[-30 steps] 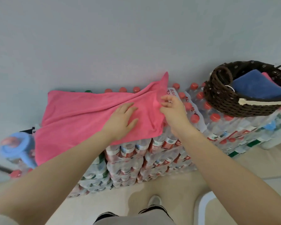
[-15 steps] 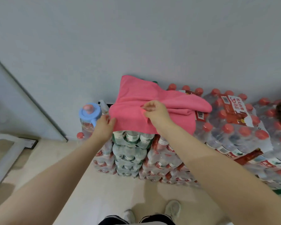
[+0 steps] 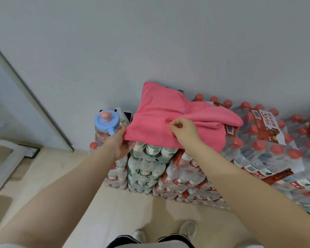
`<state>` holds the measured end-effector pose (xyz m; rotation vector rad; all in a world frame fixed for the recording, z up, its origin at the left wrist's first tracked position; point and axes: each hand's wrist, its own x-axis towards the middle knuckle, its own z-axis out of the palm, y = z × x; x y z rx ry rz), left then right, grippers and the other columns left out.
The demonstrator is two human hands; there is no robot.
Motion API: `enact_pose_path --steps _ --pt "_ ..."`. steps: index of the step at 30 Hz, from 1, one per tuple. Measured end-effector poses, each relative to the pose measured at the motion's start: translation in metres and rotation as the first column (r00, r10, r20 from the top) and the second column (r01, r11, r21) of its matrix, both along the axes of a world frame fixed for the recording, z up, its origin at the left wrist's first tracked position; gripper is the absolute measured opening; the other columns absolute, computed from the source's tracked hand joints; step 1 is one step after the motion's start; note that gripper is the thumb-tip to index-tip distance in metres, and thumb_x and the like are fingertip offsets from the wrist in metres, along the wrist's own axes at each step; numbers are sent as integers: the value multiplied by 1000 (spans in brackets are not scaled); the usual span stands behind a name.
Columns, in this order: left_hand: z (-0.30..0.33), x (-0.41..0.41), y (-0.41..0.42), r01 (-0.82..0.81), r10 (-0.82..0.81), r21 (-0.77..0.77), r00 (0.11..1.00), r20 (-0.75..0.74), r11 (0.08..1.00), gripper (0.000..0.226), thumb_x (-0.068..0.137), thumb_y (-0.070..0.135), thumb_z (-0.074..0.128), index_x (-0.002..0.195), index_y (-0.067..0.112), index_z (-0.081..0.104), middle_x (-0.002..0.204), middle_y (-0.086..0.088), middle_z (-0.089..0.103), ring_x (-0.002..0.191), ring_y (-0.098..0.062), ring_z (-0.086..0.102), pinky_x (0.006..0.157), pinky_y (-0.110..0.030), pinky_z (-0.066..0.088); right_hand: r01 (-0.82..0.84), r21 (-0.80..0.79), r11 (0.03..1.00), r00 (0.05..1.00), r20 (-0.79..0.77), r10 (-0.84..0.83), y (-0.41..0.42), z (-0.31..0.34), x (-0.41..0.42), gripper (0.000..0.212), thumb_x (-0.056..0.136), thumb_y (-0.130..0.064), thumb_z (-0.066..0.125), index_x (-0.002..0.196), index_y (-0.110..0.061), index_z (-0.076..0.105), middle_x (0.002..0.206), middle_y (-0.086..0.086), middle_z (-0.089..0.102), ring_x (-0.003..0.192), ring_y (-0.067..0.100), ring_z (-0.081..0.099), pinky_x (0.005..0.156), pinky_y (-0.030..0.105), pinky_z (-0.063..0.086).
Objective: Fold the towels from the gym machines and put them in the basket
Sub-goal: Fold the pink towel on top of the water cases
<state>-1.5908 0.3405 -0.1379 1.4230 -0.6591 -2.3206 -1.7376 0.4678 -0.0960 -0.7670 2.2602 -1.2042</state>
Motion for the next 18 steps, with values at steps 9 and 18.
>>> enact_pose_path --steps 9,18 --pt "56 -34 44 268 -84 -908 963 255 321 7 86 19 60 91 18 54 67 8 50 61 -7 44 60 -20 39 81 -269 960 985 170 -36 -1 28 14 21 88 -4 56 73 -18 51 62 1 55 44 3 53 51 19 46" --pt "59 -48 68 377 -73 -914 926 370 152 19 87 15 60 104 11 67 83 5 64 71 4 53 65 1 39 70 -247 966 993 114 -43 13 30 10 23 85 -2 59 72 -21 57 63 0 59 53 8 56 54 18 49"
